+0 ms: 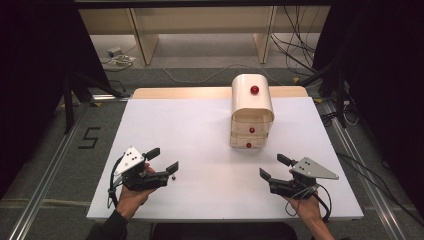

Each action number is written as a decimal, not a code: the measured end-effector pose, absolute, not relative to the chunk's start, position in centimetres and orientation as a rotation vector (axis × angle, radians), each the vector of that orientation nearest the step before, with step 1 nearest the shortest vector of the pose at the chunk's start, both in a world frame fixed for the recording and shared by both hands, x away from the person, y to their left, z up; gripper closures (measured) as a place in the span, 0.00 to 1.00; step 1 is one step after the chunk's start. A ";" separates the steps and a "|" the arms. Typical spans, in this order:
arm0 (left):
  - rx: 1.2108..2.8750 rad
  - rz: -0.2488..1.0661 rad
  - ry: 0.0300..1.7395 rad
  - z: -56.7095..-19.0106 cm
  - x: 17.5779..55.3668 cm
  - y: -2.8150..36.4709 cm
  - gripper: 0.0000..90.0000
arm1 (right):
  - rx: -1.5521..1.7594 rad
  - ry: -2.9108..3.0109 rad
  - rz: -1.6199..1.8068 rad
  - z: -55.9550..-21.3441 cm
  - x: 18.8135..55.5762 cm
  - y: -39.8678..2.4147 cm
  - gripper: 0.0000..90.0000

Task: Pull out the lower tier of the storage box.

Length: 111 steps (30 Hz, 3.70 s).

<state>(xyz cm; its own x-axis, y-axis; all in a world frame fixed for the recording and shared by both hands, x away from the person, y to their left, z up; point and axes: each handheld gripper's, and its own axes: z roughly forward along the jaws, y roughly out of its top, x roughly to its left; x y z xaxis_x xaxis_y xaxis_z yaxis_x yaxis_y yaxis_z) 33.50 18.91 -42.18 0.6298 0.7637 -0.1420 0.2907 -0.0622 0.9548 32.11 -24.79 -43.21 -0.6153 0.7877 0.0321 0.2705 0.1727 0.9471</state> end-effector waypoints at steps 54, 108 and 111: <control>1.630 0.507 0.891 -42.1 33.7 18.8 0.17 | 1.017 1.910 1.209 -45.8 36.5 -19.8 0.40; 1.616 0.519 0.880 -41.9 33.7 18.7 0.17 | 1.155 1.768 1.096 -49.4 39.9 -16.7 0.73; 1.623 0.520 0.877 -41.9 33.6 18.7 0.17 | 1.163 1.757 1.086 -49.4 39.9 -16.6 0.74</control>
<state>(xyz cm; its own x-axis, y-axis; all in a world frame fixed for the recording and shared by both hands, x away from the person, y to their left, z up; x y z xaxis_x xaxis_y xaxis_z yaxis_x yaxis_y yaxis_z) 33.64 18.74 -41.94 0.6208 0.7743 -0.1230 0.2635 -0.0583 0.9629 39.87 -16.59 -49.39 -0.3039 0.9437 -0.1306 0.3051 0.2263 0.9250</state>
